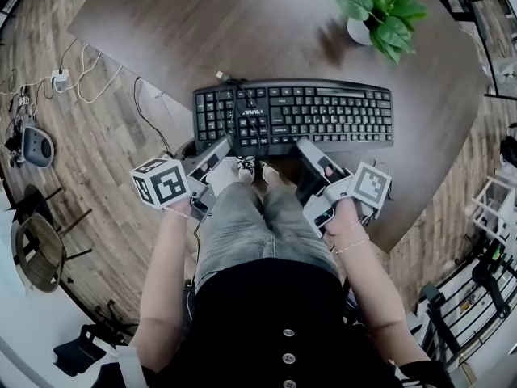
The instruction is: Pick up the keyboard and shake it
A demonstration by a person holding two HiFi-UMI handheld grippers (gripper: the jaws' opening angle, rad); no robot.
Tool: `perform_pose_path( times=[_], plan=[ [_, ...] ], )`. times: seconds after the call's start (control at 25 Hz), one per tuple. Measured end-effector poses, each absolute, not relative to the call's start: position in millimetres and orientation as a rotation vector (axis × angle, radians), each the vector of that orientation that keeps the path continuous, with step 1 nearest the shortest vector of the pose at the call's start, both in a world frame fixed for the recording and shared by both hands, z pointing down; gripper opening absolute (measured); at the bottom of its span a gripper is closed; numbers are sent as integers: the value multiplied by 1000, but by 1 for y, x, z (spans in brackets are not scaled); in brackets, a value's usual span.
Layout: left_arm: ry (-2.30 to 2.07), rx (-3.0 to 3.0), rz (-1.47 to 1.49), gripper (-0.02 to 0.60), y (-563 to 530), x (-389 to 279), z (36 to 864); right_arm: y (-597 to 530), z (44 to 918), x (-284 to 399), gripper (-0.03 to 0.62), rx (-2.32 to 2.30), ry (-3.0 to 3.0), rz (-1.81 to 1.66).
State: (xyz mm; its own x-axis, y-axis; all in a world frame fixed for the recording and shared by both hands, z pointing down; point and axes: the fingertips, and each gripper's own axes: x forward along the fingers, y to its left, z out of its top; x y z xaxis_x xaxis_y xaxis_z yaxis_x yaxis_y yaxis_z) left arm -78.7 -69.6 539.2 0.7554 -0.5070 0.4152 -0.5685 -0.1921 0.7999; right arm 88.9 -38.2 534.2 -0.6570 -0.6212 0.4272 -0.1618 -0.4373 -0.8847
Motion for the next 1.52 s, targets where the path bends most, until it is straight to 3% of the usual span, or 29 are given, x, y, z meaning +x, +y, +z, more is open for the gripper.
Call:
perform_pose_path(
  times=[0.08, 0.52, 0.8, 1.0, 1.28, 1.52],
  plan=[
    [-865, 1859, 121, 268, -70, -81, 543, -36, 536, 89, 236, -1108, 1470, -2183],
    [-1053, 1903, 317, 304, -71, -92, 536, -32, 521, 92, 236, -1156, 1596, -2162],
    [-1118, 1970, 449, 304, -71, -102, 525, -28, 510, 89, 236, -1190, 1759, -2155],
    [-1190, 2035, 456, 302, -82, -112, 492, -52, 465, 91, 234, -1197, 2025, -1944],
    [-1133, 2219, 446, 302, -105, -79, 440, -85, 397, 87, 62, -1109, 2445, -1530],
    [-951, 2428, 369, 302, -119, -31, 383, -90, 337, 65, 37, -972, 2835, -1103]
  ],
)
